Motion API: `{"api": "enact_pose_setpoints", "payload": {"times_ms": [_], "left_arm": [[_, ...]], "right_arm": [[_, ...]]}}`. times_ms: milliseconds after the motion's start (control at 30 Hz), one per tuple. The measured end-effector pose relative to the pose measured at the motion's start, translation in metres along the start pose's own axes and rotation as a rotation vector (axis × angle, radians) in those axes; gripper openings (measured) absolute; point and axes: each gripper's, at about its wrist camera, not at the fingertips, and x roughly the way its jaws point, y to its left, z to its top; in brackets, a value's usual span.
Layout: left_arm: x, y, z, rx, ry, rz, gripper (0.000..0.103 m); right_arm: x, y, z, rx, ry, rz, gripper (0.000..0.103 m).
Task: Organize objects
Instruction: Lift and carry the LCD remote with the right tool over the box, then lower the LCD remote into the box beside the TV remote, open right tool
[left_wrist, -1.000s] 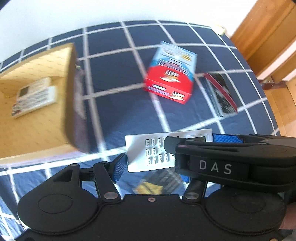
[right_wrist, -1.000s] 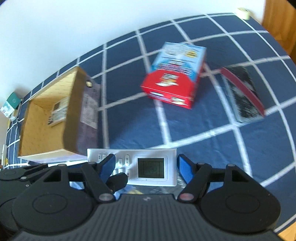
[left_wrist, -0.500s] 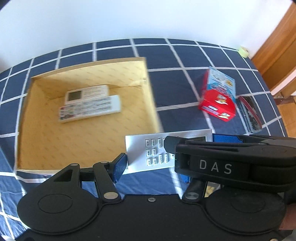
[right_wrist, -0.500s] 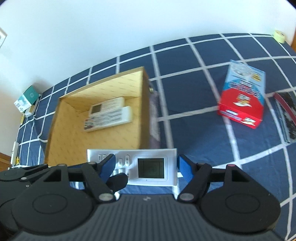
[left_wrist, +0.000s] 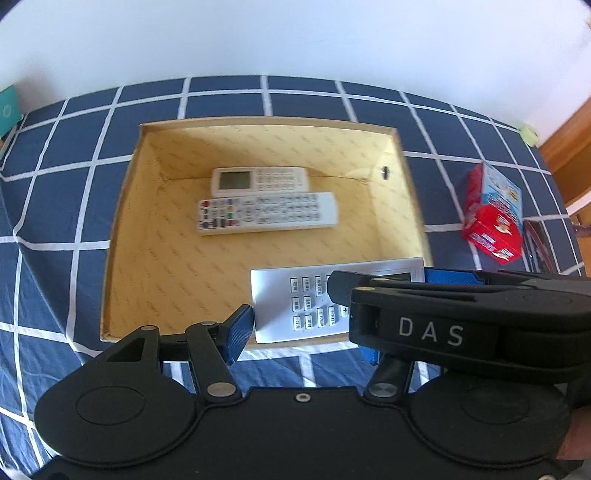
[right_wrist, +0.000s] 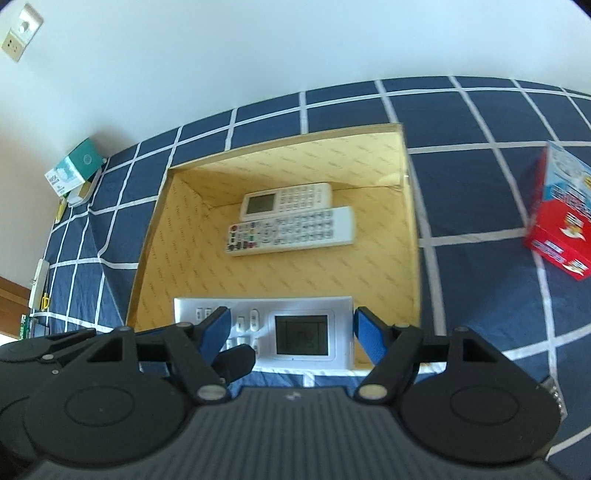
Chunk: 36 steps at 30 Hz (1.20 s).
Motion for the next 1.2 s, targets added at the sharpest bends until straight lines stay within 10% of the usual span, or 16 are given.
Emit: {"api": "enact_pose_setpoints", "payload": {"times_ms": [1200], "left_arm": [[0.159,0.073,0.062,-0.07,0.253,-0.074,0.057]], "right_arm": [[0.178,-0.009,0.06,0.06,0.263,-0.073,0.073]]}}
